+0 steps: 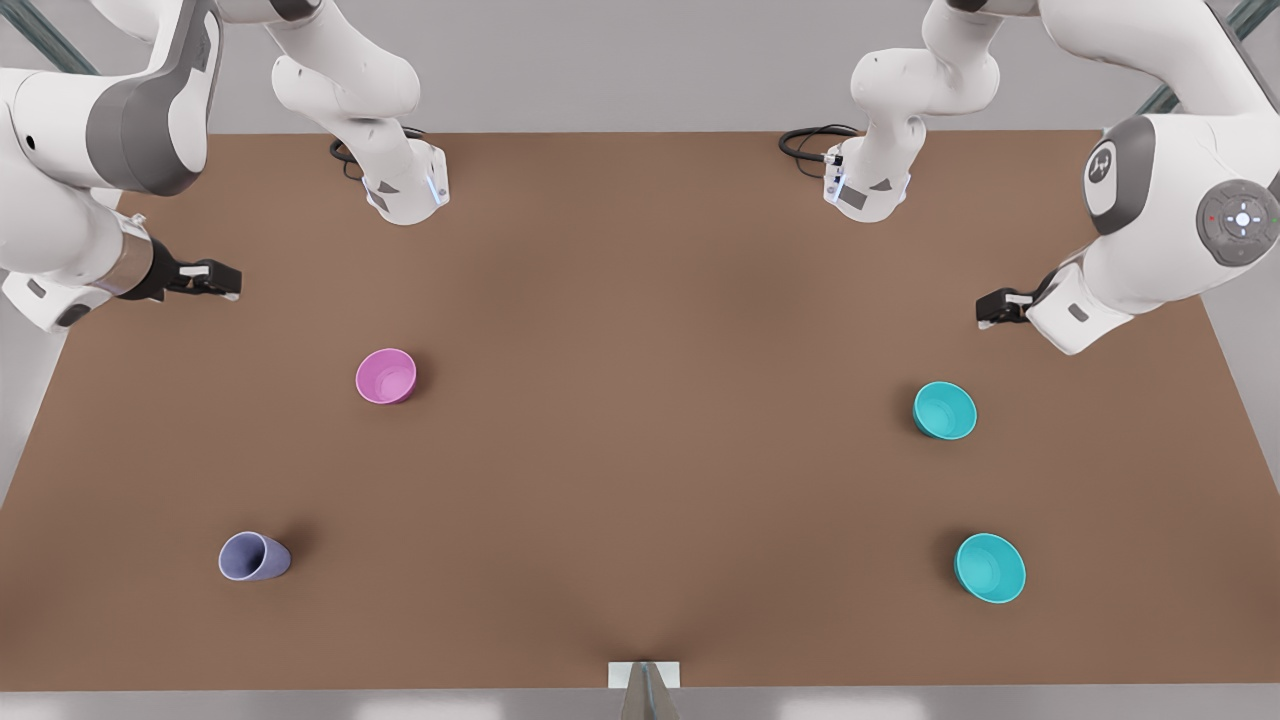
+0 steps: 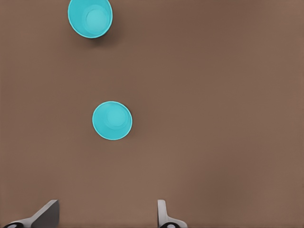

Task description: Stack the blue bowl on the pink bowl

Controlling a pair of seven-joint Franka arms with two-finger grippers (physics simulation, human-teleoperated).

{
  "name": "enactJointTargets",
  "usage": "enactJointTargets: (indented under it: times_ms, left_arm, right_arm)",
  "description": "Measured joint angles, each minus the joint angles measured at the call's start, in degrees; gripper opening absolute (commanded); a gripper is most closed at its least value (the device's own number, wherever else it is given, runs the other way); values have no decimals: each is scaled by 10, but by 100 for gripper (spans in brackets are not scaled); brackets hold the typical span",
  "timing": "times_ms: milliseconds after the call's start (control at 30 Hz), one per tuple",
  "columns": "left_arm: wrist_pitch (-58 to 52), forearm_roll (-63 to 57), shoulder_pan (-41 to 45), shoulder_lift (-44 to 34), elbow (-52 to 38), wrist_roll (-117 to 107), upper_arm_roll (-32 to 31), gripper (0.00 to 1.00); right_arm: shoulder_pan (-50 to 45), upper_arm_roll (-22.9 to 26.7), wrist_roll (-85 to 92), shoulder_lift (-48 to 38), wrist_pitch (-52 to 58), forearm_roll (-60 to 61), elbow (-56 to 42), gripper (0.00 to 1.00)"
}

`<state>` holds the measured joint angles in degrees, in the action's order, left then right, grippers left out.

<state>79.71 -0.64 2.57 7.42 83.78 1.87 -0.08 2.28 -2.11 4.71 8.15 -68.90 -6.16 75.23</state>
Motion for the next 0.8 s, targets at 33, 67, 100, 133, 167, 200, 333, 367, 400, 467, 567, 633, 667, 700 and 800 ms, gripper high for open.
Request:
enactJointTargets:
  times_ms: [33,67,100,133,167,200,333,367,400,467,567,633,667,700,800]
  left_arm:
    - [-1,0,0,1,0,0,0,100]
    - [-1,1,0,3,0,0,0,100]
    - [-2,1,1,5,0,0,0,100]
    - [-3,1,3,7,-1,0,0,100]
    - [-4,2,8,10,-1,0,0,100]
    - [-4,3,12,14,0,0,0,100]
    - [-4,7,17,25,3,-1,0,100]
    - [-5,7,17,26,4,-1,1,100]
    - [-5,7,16,26,5,-1,1,100]
    - [-6,7,16,27,6,-2,3,100]
    - [-6,7,15,29,6,-2,5,100]
    - [-7,7,15,30,6,-3,6,100]
    - [-7,7,15,30,6,-3,6,100]
    - [-7,7,16,30,6,-3,6,100]
    - [-7,7,15,31,6,-3,6,100]
  right_arm:
    - [-1,0,1,2,-2,0,0,100]
    - [-3,1,2,9,-3,-1,0,100]
    - [-4,1,2,34,-2,-1,-1,100]
    - [-3,1,3,64,-2,2,8,100]
    - [1,1,2,79,-12,11,41,100]
    - [6,1,0,82,-34,22,93,100]
    - [40,1,-4,78,-158,66,279,100]
    - [45,1,-5,79,-192,72,305,100]
    - [49,0,-6,80,-230,79,333,100]
    - [48,-1,-8,88,-307,93,373,100]
    - [48,-2,-11,102,-391,112,397,100]
    - [50,-3,-12,99,-430,125,421,100]
    - [50,-3,-13,100,-445,130,429,100]
    - [49,-3,-13,102,-459,136,436,100]
    - [48,-3,-15,114,-503,151,460,100]
